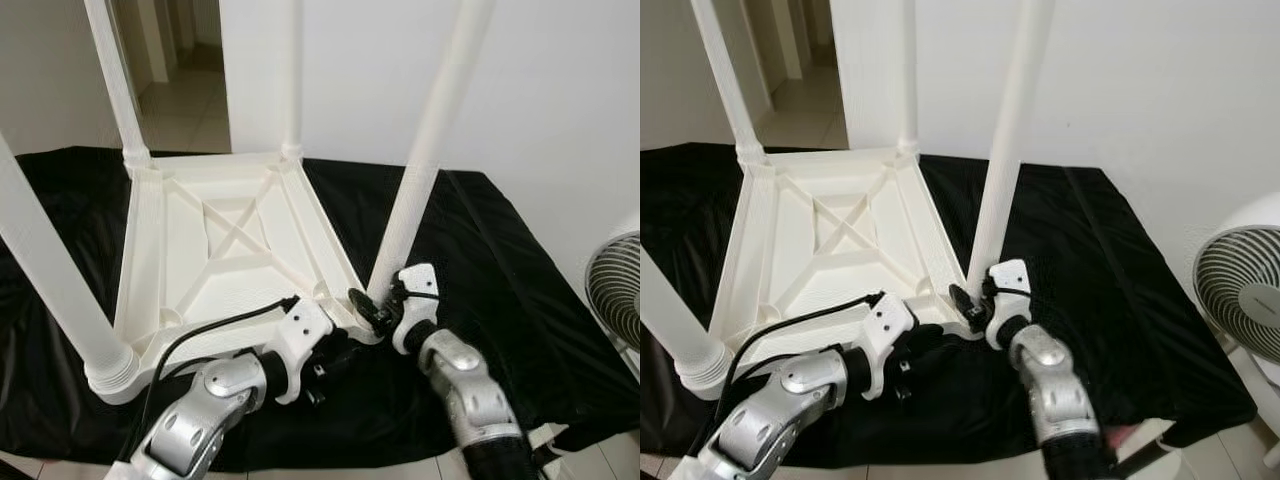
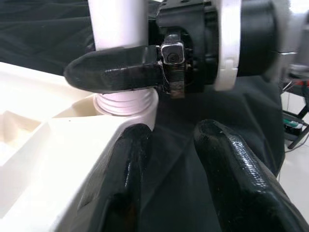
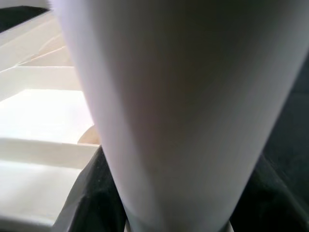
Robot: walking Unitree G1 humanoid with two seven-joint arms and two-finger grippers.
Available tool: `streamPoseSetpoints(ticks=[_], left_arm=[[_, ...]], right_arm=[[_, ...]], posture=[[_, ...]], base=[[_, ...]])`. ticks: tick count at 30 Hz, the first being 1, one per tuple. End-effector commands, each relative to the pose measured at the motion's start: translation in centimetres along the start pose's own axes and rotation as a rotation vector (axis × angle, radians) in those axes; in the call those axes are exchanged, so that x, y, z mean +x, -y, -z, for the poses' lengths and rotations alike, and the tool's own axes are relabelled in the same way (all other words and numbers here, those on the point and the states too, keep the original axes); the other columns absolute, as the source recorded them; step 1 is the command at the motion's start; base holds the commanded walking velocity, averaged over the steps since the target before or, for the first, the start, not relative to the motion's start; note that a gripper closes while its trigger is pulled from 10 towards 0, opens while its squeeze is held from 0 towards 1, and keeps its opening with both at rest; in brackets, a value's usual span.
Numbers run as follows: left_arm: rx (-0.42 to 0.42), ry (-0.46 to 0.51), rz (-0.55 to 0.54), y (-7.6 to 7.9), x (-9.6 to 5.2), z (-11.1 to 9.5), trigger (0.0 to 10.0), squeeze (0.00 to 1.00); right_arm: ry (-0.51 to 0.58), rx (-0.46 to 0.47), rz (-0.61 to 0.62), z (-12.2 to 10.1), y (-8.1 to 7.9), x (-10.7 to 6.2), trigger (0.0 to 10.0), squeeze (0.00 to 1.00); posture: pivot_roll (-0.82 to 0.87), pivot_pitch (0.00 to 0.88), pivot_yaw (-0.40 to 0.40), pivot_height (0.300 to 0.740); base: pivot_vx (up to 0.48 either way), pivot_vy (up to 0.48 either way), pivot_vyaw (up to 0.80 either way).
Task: Building children table
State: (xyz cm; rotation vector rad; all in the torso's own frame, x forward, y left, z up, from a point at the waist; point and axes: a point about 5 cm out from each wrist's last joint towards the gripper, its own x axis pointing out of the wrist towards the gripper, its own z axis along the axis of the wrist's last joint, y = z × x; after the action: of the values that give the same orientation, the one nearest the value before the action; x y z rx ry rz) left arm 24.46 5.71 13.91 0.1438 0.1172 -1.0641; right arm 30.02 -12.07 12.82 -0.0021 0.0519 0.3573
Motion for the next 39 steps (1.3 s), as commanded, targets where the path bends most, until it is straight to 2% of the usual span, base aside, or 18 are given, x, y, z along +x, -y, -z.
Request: streamPoseSetpoints(ticks=[1,3,5,6,8,10,14,15,16,23,24,25,26,27,29,33,39], left_arm=[[-0.003,-0.012,0.045,0.2,0.0,0.2,10.0,0.00],[-0.002,-0.014,0.051,0.3,0.0,0.2,10.0,0.00],[-0.002,-0.014,0.051,0.3,0.0,0.2,10.0,0.00],[-0.002,-0.016,0.059,0.3,0.0,0.2,10.0,0.00],[-0.002,-0.016,0.059,0.3,0.0,0.2,10.0,0.00],[-0.004,-0.017,0.064,0.3,0.1,0.2,10.0,0.00],[-0.001,-0.022,0.073,0.4,0.1,0.3,10.0,0.00],[-0.001,-0.022,0.074,0.4,0.2,0.3,10.0,0.00],[0.000,-0.019,0.074,0.4,0.2,0.2,10.0,0.00],[0.000,-0.015,0.073,0.3,0.2,0.1,10.0,0.00],[0.000,-0.016,0.072,0.3,0.2,0.2,10.0,0.00],[0.000,-0.017,0.071,0.4,0.2,0.2,10.0,0.00],[0.000,-0.017,0.071,0.4,0.2,0.3,10.0,0.00],[-0.001,-0.017,0.070,0.5,0.2,0.3,10.0,0.00],[-0.001,-0.017,0.070,0.5,0.2,0.3,10.0,0.00],[0.005,-0.018,0.067,0.4,0.1,0.3,10.0,0.00],[0.006,-0.015,0.065,0.3,0.2,0.2,10.0,0.00]], right_arm=[[-0.072,0.009,0.085,1.2,0.3,-0.5,0.0,0.00],[-0.071,0.028,0.147,1.2,-0.5,-0.8,0.0,0.00],[-0.071,0.028,0.147,1.2,-0.5,-0.8,0.0,0.00],[-0.082,0.048,0.177,1.1,-2.0,-1.3,0.0,0.00],[-0.082,0.048,0.177,1.1,-2.0,-1.3,0.0,0.00],[-0.092,0.055,0.228,0.6,-1.8,-1.6,0.0,0.00],[-0.092,0.076,0.208,0.5,-1.9,-1.6,0.0,0.00],[-0.091,0.079,0.202,0.4,-2.0,-1.6,1.5,0.00],[-0.075,0.088,0.182,0.2,-2.0,-1.6,10.0,1.00],[-0.061,0.101,0.165,-0.3,-2.2,-1.6,10.0,1.00],[-0.044,0.095,0.144,-0.5,-1.7,-1.5,10.0,1.00],[-0.028,0.061,0.052,-0.5,-0.4,-1.3,10.0,0.89],[-0.018,0.037,-0.013,-0.6,0.7,-1.3,10.0,0.89],[-0.010,0.008,-0.073,-0.8,1.5,-1.3,10.0,0.00],[-0.010,0.008,-0.073,-0.8,1.5,-1.3,10.0,0.00],[-0.011,-0.117,-0.299,-1.2,3.9,-1.2,10.0,0.00],[-0.026,-0.147,-0.380,-1.0,3.8,-0.5,10.0,0.00]], posture=[[-0.02,0.034,-0.041,0.740],[-0.02,0.038,-0.037,0.740],[-0.02,0.038,-0.037,0.740],[-0.02,0.041,-0.034,0.740],[-0.02,0.041,-0.034,0.740],[-0.03,0.040,-0.028,0.740],[-0.03,0.039,-0.028,0.740],[-0.03,0.037,-0.029,0.740],[-0.03,0.037,-0.029,0.740],[-0.03,0.037,-0.029,0.740],[-0.02,0.030,-0.032,0.740],[-0.02,0.020,-0.037,0.740],[-0.02,0.020,-0.037,0.740],[-0.02,0.017,-0.038,0.740],[-0.02,0.017,-0.038,0.740],[-0.01,0.005,-0.041,0.740],[0.00,0.000,-0.042,0.740]], base=[[0.000,0.000,0.00],[0.000,0.000,0.00],[0.000,0.000,0.00],[0.000,0.000,0.00],[0.000,0.000,0.00],[0.000,0.000,0.00],[0.000,0.000,0.00],[0.000,0.000,0.00],[0.000,0.000,0.00],[0.000,0.000,0.00],[0.000,0.000,0.00],[0.000,0.000,0.00],[0.000,0.000,0.00],[0.000,0.000,0.00],[0.000,0.000,0.00],[0.000,0.000,0.00],[0.000,0.000,0.00]])
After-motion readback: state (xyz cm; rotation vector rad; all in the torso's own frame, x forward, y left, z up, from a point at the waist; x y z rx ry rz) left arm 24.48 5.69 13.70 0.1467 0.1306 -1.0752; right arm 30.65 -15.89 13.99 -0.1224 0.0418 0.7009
